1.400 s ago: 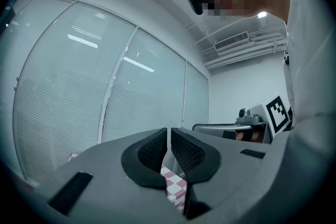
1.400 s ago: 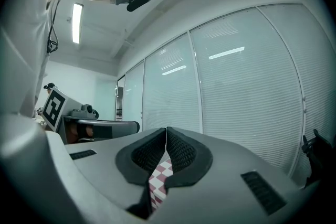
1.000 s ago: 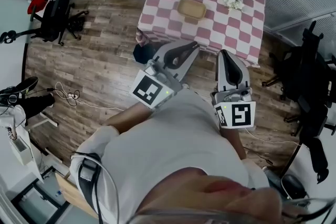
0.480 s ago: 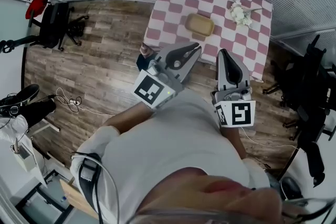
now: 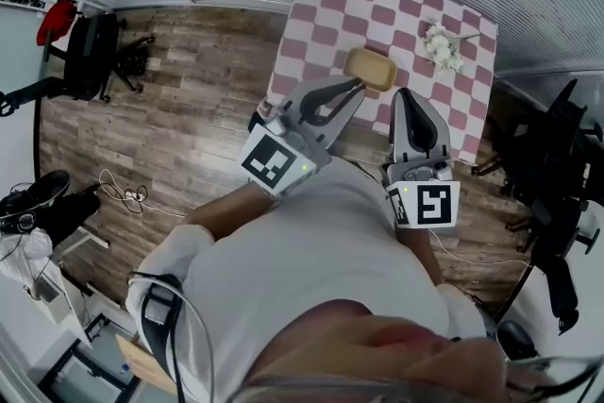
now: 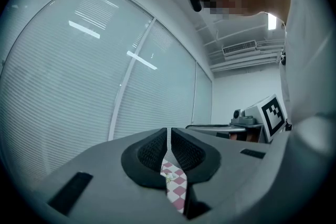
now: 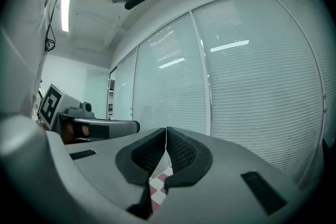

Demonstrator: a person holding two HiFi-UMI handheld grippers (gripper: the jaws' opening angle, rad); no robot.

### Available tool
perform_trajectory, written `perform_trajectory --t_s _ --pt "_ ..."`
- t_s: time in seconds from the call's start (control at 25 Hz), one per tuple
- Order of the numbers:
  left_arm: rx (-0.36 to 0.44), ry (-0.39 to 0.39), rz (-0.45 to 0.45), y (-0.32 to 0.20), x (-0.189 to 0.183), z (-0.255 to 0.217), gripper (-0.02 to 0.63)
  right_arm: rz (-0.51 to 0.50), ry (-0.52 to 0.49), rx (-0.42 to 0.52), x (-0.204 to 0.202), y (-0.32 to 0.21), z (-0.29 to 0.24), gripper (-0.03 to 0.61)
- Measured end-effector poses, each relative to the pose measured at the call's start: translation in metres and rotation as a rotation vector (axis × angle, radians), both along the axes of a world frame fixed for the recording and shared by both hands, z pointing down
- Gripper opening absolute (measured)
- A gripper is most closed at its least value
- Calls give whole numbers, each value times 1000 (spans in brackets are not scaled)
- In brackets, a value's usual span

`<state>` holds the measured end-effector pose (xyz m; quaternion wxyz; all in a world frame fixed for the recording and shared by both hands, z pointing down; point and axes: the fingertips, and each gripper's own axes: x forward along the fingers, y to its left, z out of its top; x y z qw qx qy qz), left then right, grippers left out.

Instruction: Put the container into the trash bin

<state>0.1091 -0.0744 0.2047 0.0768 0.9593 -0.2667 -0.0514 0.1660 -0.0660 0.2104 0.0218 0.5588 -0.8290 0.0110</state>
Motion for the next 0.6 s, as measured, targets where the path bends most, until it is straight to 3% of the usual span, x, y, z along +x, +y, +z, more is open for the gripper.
perform_trajectory --t_s 0.32,0.6 --pt "-23 3 6 -31 4 7 51 26 18 -1 7 -26 0 31" --pt "-45 -34 -10 -46 29 23 51 12 8 -22 28 -41 12 32"
